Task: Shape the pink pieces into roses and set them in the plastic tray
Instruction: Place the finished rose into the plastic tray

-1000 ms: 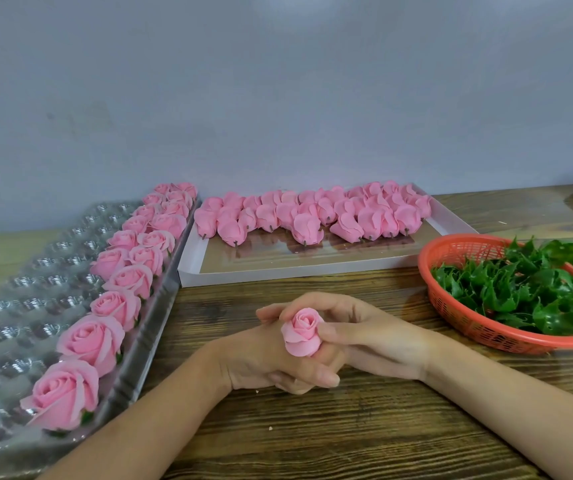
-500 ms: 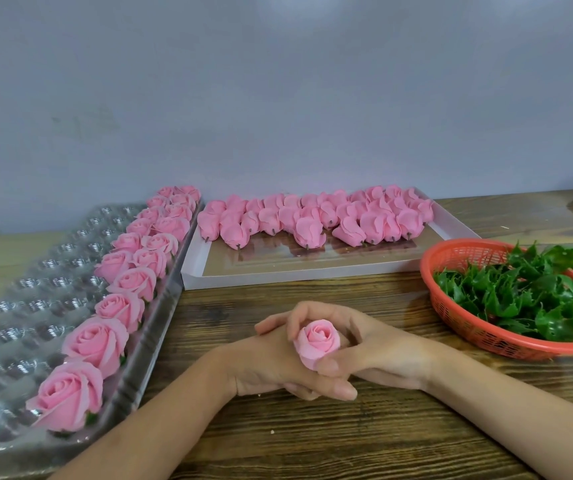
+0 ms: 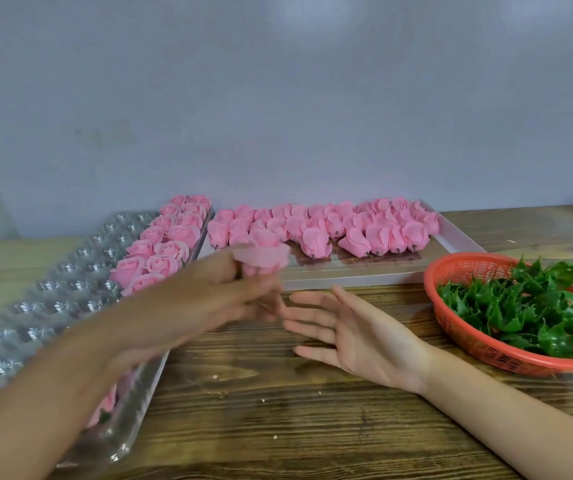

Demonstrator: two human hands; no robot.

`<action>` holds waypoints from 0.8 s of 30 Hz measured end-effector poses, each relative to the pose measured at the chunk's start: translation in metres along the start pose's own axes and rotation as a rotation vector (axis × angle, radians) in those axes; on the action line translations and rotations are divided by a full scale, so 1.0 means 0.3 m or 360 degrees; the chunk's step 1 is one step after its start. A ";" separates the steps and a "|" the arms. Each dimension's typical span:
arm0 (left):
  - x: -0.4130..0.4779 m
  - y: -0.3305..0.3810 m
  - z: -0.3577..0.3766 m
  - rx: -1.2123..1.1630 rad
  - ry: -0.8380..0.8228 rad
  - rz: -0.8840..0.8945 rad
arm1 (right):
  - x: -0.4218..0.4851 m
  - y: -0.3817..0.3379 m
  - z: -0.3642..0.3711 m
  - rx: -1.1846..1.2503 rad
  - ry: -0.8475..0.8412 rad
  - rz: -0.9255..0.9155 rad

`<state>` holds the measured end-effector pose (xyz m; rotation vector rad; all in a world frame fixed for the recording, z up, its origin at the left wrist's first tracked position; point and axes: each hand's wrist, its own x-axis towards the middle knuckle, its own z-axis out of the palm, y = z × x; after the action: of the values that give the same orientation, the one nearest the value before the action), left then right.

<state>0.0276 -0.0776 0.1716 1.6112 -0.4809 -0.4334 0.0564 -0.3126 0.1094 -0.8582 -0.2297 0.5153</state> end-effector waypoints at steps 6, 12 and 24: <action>-0.120 0.015 -0.297 0.0257 0.0664 0.0155 | 0.002 0.085 -0.057 -0.0093 -0.0247 0.0295; -0.200 -0.091 -0.527 0.0445 0.1181 0.0106 | -0.003 0.092 -0.051 -0.0039 -0.0197 0.0287; -0.201 -0.257 -0.586 0.0907 0.1259 -0.0116 | 0.000 0.098 -0.048 -0.0060 -0.0190 0.0260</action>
<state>0.0767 0.1077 0.1110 2.1800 0.0785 0.3365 0.0520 -0.3062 0.0777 -0.8881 -0.2802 0.7179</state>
